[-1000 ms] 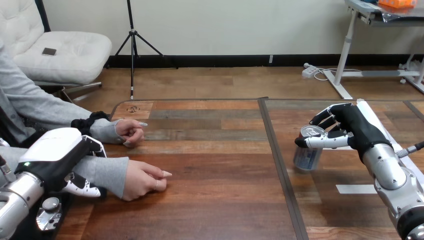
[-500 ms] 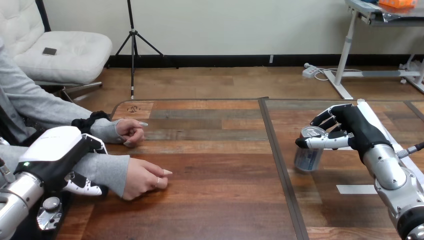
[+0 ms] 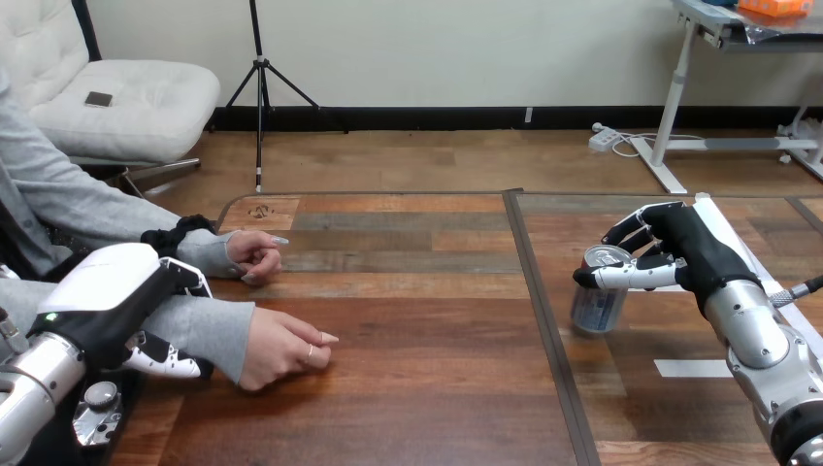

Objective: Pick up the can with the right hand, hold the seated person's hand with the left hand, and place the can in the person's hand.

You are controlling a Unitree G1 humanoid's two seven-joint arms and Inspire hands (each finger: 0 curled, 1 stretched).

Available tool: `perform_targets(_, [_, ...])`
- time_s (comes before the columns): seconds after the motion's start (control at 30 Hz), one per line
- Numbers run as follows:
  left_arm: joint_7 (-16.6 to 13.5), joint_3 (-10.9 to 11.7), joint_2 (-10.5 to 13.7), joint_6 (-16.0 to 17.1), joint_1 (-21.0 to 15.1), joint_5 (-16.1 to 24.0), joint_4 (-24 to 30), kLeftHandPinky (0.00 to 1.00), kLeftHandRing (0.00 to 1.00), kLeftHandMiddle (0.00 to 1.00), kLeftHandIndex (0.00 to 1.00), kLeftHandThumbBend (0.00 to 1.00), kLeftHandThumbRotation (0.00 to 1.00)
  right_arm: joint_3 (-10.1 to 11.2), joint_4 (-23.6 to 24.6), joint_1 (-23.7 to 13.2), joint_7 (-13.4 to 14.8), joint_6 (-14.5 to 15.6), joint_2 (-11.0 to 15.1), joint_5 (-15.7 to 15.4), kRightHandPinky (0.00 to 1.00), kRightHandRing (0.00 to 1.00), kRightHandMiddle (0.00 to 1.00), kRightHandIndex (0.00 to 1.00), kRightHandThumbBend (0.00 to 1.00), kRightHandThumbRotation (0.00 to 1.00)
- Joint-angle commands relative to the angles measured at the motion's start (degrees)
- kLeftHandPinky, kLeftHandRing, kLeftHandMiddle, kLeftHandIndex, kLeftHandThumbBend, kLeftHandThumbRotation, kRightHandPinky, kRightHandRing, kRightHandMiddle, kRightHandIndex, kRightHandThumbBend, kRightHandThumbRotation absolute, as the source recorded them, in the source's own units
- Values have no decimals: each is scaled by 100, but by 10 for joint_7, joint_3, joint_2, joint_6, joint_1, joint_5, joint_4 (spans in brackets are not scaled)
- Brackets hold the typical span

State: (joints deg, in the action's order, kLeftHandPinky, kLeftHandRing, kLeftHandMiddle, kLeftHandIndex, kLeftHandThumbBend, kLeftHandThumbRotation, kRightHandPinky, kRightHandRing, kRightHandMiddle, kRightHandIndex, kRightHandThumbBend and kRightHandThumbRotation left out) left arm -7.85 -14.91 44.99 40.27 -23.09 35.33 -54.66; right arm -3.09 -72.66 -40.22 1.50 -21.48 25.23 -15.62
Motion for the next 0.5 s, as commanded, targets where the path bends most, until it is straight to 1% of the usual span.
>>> perform_targets(0.0, [-13, 25, 14, 18, -39, -24, 30, 35, 40, 45, 49, 73, 0, 7, 34, -32, 4, -13, 15, 8, 33, 37, 42, 46, 77, 0])
perform_targets(0.07, [-18, 27, 14, 25, -39, -25, 31, 34, 38, 44, 48, 74, 0, 7, 35, -31, 3, -13, 15, 8, 33, 37, 42, 46, 76, 0])
perform_targets(0.17, [-33, 29, 15, 41, -40, -25, 29, 33, 37, 43, 47, 76, 0, 4, 37, -30, 3, -20, 16, 5, 33, 37, 42, 46, 76, 0])
perform_targets(0.37, [-56, 37, 14, 76, -45, -32, 25, 30, 34, 39, 44, 79, 0, 5, 38, -32, 2, -16, 14, 7, 34, 38, 42, 46, 76, 0])
perform_targets(0.47, [-52, 44, 13, 72, -45, -38, 33, 29, 32, 38, 44, 78, 0, 5, 39, -33, 2, -14, 13, 7, 34, 38, 42, 46, 76, 0])
